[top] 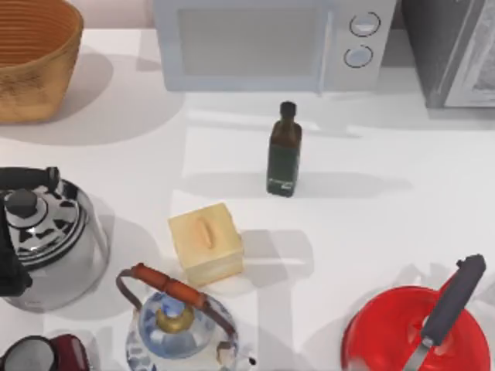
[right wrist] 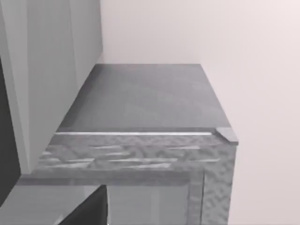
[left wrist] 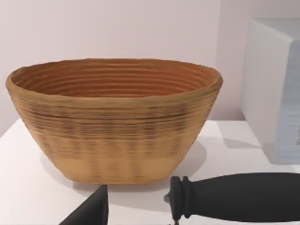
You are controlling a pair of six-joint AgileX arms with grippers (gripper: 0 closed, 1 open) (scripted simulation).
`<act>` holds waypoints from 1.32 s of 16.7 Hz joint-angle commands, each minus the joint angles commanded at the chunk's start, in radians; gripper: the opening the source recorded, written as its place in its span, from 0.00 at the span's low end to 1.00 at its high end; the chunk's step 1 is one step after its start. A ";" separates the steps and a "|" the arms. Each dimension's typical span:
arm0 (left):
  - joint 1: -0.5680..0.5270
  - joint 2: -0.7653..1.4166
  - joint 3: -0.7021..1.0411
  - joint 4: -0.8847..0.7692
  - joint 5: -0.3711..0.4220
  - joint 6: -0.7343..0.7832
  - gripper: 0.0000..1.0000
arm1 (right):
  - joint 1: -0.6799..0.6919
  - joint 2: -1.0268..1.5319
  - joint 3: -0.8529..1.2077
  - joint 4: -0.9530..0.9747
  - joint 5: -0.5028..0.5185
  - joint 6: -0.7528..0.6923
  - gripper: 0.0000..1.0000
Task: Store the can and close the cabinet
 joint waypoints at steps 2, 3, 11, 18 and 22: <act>0.000 0.000 0.000 0.000 0.000 0.000 1.00 | -0.004 0.002 0.001 0.003 -0.001 0.000 1.00; 0.000 0.000 0.000 0.000 0.000 0.000 1.00 | -0.004 0.002 0.002 0.003 0.000 0.000 1.00; 0.000 0.000 0.000 0.000 0.000 0.000 1.00 | 0.352 0.025 0.033 -0.025 0.361 -0.005 1.00; 0.000 0.000 0.000 0.000 0.000 0.000 1.00 | 1.025 0.003 0.032 -0.044 1.029 -0.006 1.00; 0.000 0.000 0.000 0.000 0.000 0.000 1.00 | 1.332 -0.024 0.003 -0.051 1.334 -0.005 1.00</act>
